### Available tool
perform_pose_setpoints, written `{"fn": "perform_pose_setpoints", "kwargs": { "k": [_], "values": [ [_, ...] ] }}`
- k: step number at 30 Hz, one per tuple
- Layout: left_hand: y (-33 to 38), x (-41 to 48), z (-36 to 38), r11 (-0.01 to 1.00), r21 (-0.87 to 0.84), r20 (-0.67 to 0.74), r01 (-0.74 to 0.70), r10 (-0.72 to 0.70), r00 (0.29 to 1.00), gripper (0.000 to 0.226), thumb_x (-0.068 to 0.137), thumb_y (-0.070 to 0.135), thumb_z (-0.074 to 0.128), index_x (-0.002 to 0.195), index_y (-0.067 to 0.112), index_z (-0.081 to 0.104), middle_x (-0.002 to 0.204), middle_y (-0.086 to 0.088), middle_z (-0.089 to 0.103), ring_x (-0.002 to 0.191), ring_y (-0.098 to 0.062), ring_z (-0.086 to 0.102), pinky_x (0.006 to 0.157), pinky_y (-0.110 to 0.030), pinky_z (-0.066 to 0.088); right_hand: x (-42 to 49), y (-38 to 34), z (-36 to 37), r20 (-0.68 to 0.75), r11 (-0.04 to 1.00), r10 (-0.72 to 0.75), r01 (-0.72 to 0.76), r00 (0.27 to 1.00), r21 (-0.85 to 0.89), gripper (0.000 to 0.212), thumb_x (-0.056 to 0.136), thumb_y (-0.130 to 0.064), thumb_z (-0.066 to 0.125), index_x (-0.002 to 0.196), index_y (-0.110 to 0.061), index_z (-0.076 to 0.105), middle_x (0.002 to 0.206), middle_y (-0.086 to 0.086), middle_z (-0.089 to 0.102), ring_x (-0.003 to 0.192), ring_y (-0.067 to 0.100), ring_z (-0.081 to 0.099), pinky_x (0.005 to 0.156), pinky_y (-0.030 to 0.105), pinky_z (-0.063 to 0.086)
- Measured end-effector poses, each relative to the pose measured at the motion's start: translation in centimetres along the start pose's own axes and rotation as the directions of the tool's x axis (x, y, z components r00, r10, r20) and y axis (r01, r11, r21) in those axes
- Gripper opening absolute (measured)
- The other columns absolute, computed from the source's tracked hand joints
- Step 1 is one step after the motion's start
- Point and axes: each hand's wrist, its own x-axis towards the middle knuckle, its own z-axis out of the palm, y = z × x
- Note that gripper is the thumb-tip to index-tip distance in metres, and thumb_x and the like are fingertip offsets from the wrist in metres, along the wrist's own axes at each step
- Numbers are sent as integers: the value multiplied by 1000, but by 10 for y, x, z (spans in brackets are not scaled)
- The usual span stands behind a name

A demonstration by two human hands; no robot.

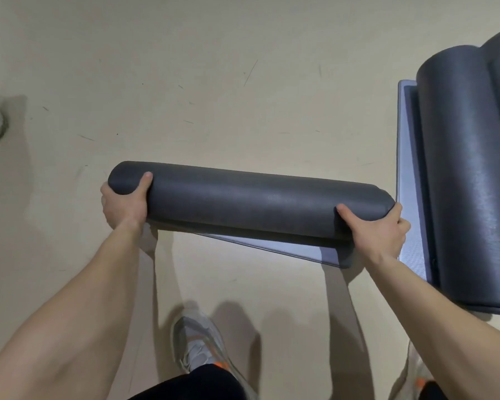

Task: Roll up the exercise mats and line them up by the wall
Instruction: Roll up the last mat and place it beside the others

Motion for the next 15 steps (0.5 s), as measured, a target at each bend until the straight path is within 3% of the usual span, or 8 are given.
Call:
{"fn": "perform_pose_setpoints", "kwargs": {
  "k": [4,9,11,15],
  "values": [
    [3,2,1,999,37,-44,-35,36,998,104,68,76,73,151,22,42,150,1,50,137,-27,50,113,-41,41,-7,1,-2,11,997,-60,61,998,-56,108,58,-79,77,140,-23,36,135,12,46,117,38,55,99,52,50],
    [-10,16,-10,991,132,81,-34,23,996,100,72,75,74,149,20,41,147,-6,54,133,-34,52,111,-45,41,-2,12,-8,16,994,-100,100,995,-30,82,68,-70,79,123,-18,47,123,8,60,113,35,59,94,49,49],
    [-15,16,-13,991,131,106,-26,12,994,100,74,73,75,149,18,39,147,-7,53,133,-35,52,111,-46,41,-10,19,-6,1,993,-36,36,999,110,78,71,-65,80,128,-21,50,123,0,62,117,31,60,100,46,49],
    [-15,11,-15,995,95,110,14,-25,994,98,75,71,76,149,19,39,148,-7,52,133,-36,51,112,-47,41,-24,22,2,12,951,67,-67,998,302,96,69,-61,83,147,-28,39,138,-1,57,124,27,58,108,45,47]
  ]
}}
